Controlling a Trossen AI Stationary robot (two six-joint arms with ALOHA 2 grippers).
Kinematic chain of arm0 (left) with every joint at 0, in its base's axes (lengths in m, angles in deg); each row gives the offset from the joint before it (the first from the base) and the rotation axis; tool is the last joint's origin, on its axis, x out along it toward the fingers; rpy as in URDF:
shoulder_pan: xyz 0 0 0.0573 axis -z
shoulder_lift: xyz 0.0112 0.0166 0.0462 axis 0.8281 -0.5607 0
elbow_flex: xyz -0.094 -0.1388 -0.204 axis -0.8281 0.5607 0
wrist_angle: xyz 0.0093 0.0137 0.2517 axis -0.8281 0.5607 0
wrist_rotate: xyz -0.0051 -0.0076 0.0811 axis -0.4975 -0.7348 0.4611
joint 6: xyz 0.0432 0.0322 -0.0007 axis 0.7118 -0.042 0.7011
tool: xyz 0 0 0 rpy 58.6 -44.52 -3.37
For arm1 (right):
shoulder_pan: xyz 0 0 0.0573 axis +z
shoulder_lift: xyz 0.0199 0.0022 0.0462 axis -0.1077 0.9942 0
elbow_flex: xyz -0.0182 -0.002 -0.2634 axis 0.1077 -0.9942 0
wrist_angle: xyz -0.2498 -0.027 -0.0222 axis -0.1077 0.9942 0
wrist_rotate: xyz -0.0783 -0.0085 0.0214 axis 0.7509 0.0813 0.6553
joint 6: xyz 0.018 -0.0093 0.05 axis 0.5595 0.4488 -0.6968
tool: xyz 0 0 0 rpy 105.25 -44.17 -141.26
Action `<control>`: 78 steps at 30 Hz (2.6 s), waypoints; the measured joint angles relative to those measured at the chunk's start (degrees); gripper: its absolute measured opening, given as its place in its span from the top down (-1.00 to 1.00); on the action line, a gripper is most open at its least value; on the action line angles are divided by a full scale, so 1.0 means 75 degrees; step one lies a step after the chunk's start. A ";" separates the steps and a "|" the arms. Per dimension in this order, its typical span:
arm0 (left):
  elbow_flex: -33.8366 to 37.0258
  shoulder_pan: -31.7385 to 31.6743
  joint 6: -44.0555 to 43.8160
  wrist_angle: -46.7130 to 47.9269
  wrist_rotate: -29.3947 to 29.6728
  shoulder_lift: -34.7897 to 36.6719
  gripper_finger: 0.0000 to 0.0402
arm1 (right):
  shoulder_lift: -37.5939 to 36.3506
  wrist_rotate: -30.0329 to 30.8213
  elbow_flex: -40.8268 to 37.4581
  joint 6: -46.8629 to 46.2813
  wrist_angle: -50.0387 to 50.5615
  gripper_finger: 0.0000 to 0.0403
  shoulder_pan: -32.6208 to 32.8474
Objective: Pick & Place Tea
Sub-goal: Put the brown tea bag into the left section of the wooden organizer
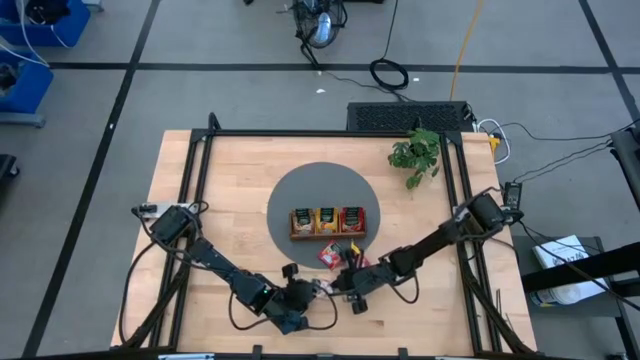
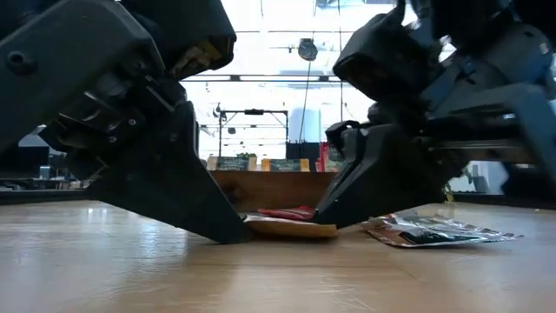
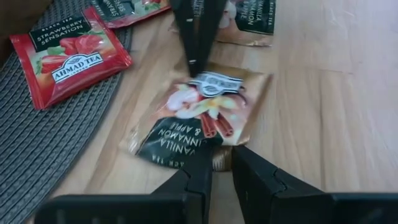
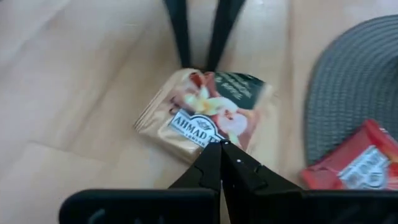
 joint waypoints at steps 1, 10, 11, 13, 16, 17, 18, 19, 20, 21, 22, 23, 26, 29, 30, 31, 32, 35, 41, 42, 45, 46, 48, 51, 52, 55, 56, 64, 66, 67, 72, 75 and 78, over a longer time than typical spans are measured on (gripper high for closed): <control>0.0000 0.0016 0.0003 0.0006 -0.0035 0.0000 0.67 | 0.0000 -0.0008 0.0000 -0.0009 0.0006 1.00 0.0038; -0.0087 0.0157 -0.0529 0.1035 -0.0137 0.0172 0.67 | 0.0015 -0.0093 -0.0006 -0.0464 0.0000 1.00 0.0234; -0.0087 0.0185 -0.0621 0.1195 -0.0165 0.0254 0.67 | 0.0020 -0.0096 -0.0006 -0.0536 0.0000 1.00 0.0234; -0.0084 0.0249 -0.0812 0.1633 -0.0247 0.0494 0.67 | 0.0020 -0.0112 -0.0006 -0.0665 -0.0009 1.00 0.0231; -0.0071 0.0406 -0.1098 0.1819 -0.0182 0.0856 0.67 | 0.0024 -0.0090 -0.0009 -0.0812 -0.0050 1.00 0.0231; -0.0076 0.0449 -0.1158 0.1770 -0.0159 0.0967 0.67 | 0.0029 -0.0083 -0.0009 -0.0865 -0.0098 1.00 0.0231; -0.0084 0.0459 -0.1197 0.1598 -0.0159 0.1011 0.67 | 0.0029 -0.0059 -0.0009 -0.0900 -0.0127 1.00 0.0231; -0.0094 0.0452 -0.1203 0.1394 -0.0182 0.1010 0.67 | 0.0032 0.0026 -0.0009 -0.0934 -0.0187 1.00 0.0231; -0.0096 0.0442 -0.1202 0.1288 -0.0193 0.0986 0.67 | 0.0040 0.0140 -0.0016 -0.0953 -0.0280 1.00 0.0234; -0.0089 0.0432 -0.1194 0.1228 -0.0209 0.0959 0.67 | 0.0044 0.0216 -0.0025 -0.0982 -0.0357 1.00 0.0242; -0.0079 0.0405 -0.1155 0.1111 -0.0236 0.0891 0.67 | 0.0047 0.0256 -0.0026 -0.1030 -0.0419 1.00 0.0262; -0.0084 0.0356 -0.1117 0.0881 -0.0330 0.0796 0.67 | 0.0047 0.0280 -0.0026 -0.1060 -0.0509 1.00 0.0276; -0.0077 0.0301 -0.0961 0.0652 -0.0702 0.0562 0.67 | 0.0064 0.0360 -0.0023 -0.1094 -0.0817 1.00 0.0284; -0.0087 0.0248 -0.0717 0.0166 -0.0833 0.0365 0.67 | 0.0102 0.0405 -0.0026 -0.1102 -0.0774 1.00 0.0284; -0.0085 0.0247 -0.0660 0.0150 -0.0809 0.0357 0.67 | 0.0156 0.0408 -0.0024 -0.1164 -0.0805 1.00 0.0284; -0.0086 0.0235 -0.0640 0.0090 -0.0765 0.0341 0.67 | 0.0199 0.0385 -0.0020 -0.1214 -0.0839 1.00 0.0284; -0.0094 0.0217 -0.0637 0.0125 -0.0698 0.0326 0.67 | 0.0224 0.0347 -0.0022 -0.1225 -0.0846 1.00 0.0282; -0.0093 0.0137 -0.0851 0.0550 -0.0524 0.0305 0.67 | 0.0416 0.0127 0.0067 -0.1273 -0.0984 1.00 0.0269; -0.0096 -0.0020 -0.1141 0.0998 -0.0266 0.0309 0.67 | 0.0656 -0.0259 0.0282 -0.1322 -0.0987 1.00 0.0266; -0.0096 -0.0024 -0.1142 0.1017 -0.0194 0.0309 0.67 | 0.0656 -0.0259 0.0289 -0.1286 -0.0984 1.00 0.0266; -0.0093 -0.0024 -0.1107 0.1098 -0.0058 0.0309 0.67 | 0.0650 -0.0323 0.0291 -0.1187 -0.1052 1.00 0.0278; -0.0093 -0.0024 -0.1100 0.1139 -0.0037 0.0309 0.67 | 0.0650 -0.0420 0.0291 -0.1126 -0.1079 1.00 0.0278; -0.0093 -0.0010 -0.1020 0.1158 -0.0024 0.0309 0.67 | 0.0653 -0.0454 0.0289 -0.0963 -0.1135 1.00 0.0278; -0.0085 0.0102 -0.0785 0.1129 -0.0043 0.0428 0.67 | 0.0659 -0.0478 0.0277 -0.0684 -0.1327 1.00 0.0281; -0.0085 0.0153 -0.0729 0.1031 -0.0017 0.0495 0.67 | 0.0662 -0.0481 0.0278 -0.0655 -0.1352 1.00 0.0281; -0.0085 0.0339 -0.0467 0.0610 0.0334 0.0753 0.67 | 0.0662 -0.0482 0.0278 -0.0650 -0.1350 1.00 0.0270; -0.0090 0.0383 -0.0314 0.0244 0.0378 0.0769 0.67 | 0.0662 -0.0484 0.0277 -0.0653 -0.1349 1.00 0.0265; -0.0082 0.0422 -0.0110 -0.0416 0.0037 0.0336 0.67 | 0.0659 -0.0278 0.0278 -0.0853 -0.1355 1.00 0.0075; -0.0082 0.0398 -0.0261 -0.0430 0.0032 0.0192 0.67 | 0.0659 -0.0271 0.0278 -0.0857 -0.1358 1.00 0.0059; -0.0082 0.0377 -0.0318 -0.0441 0.0016 0.0147 0.67 | 0.0659 -0.0263 0.0278 -0.0857 -0.1357 1.00 0.0060; -0.0085 0.0206 -0.0502 -0.0372 0.0014 -0.0020 0.67 | 0.0656 -0.0283 0.0277 -0.0857 -0.1402 1.00 0.0065; -0.0094 0.0159 -0.0666 -0.0185 0.0049 -0.0017 0.67 | 0.0656 -0.0436 0.0279 -0.0808 -0.1435 1.00 0.0065; -0.0102 0.0145 -0.1006 0.0176 0.0067 -0.0012 0.67 | 0.0653 -0.0726 0.0277 -0.0648 -0.1627 1.00 0.0069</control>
